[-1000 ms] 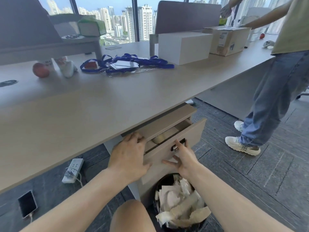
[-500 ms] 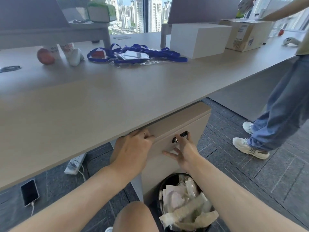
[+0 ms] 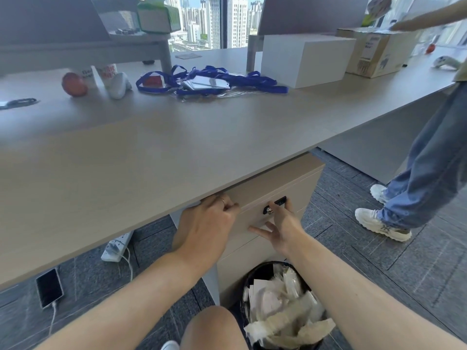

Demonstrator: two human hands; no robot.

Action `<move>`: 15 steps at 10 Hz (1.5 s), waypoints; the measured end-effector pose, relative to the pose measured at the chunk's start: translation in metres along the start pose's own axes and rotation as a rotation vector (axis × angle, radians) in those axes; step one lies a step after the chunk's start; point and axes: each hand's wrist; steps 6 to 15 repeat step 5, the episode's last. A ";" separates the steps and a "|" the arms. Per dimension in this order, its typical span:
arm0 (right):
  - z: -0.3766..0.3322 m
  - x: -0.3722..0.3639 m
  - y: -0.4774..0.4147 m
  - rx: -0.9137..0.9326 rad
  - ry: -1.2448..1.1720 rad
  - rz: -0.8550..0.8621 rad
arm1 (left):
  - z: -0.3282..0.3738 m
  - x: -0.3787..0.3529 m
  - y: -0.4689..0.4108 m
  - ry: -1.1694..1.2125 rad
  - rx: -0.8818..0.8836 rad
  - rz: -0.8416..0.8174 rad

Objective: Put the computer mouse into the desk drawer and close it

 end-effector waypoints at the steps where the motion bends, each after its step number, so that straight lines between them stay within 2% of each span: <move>1: -0.001 -0.001 0.002 -0.013 0.011 0.003 | 0.001 -0.001 0.000 -0.012 -0.015 0.004; 2: -0.005 0.002 0.010 -0.027 0.090 0.016 | 0.004 0.007 0.000 -0.038 0.000 -0.040; 4: -0.030 0.026 0.061 0.000 0.519 0.047 | 0.014 0.030 0.000 -0.087 -0.026 -0.195; 5: -0.066 0.042 0.107 0.129 0.643 0.065 | 0.021 0.053 0.004 0.076 -0.024 -0.366; 15: -0.066 0.042 0.107 0.129 0.643 0.065 | 0.021 0.053 0.004 0.076 -0.024 -0.366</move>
Point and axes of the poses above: each hand's wrist, its own y-axis away from the middle knuckle, its own x-axis out of the back of the hand, z = x × y, and after that the axes turned 5 degrees about -x, right-handed
